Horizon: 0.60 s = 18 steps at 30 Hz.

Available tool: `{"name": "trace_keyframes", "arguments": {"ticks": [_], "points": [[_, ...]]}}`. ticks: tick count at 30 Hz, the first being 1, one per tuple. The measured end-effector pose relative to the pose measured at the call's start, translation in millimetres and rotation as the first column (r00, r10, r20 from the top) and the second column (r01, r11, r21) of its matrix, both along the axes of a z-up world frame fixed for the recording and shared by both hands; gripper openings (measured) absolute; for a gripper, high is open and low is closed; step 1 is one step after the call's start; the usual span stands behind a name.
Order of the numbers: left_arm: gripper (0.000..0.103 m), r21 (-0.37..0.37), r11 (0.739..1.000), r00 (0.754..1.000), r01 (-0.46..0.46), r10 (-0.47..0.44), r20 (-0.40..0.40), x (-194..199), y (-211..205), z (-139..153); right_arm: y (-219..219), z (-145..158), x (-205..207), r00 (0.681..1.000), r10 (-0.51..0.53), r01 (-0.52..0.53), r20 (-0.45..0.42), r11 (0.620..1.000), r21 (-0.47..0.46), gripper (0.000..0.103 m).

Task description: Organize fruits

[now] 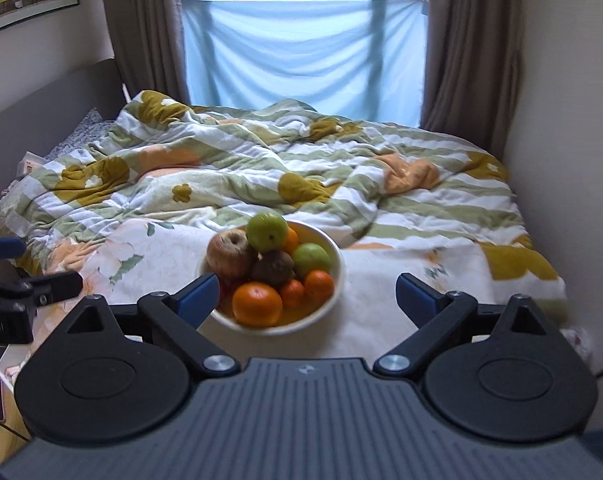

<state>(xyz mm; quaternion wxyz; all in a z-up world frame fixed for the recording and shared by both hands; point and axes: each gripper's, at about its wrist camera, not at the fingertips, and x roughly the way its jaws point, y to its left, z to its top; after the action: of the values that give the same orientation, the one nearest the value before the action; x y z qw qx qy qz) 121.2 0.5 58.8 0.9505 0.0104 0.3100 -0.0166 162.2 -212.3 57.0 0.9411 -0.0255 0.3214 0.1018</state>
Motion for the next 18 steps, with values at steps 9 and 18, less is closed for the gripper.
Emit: {"name": "trace_keyframes", "arguments": {"ticks": [9, 18], "points": [[0.103, 0.018, 0.999, 0.999, 0.028, -0.027, -0.024, -34.5, -7.3, -8.7, -18.2, -5.6, -62.6, 0.989, -0.131, 0.129, -0.063, 0.991, -0.035, 0.103], [0.103, 0.013, 0.999, 0.998, 0.034, -0.033, -0.051, -49.2, -9.9, -17.6, -23.9, -20.0, -82.3, 0.979, -0.167, 0.164, -0.115, 0.986, -0.036, 0.103]]}}
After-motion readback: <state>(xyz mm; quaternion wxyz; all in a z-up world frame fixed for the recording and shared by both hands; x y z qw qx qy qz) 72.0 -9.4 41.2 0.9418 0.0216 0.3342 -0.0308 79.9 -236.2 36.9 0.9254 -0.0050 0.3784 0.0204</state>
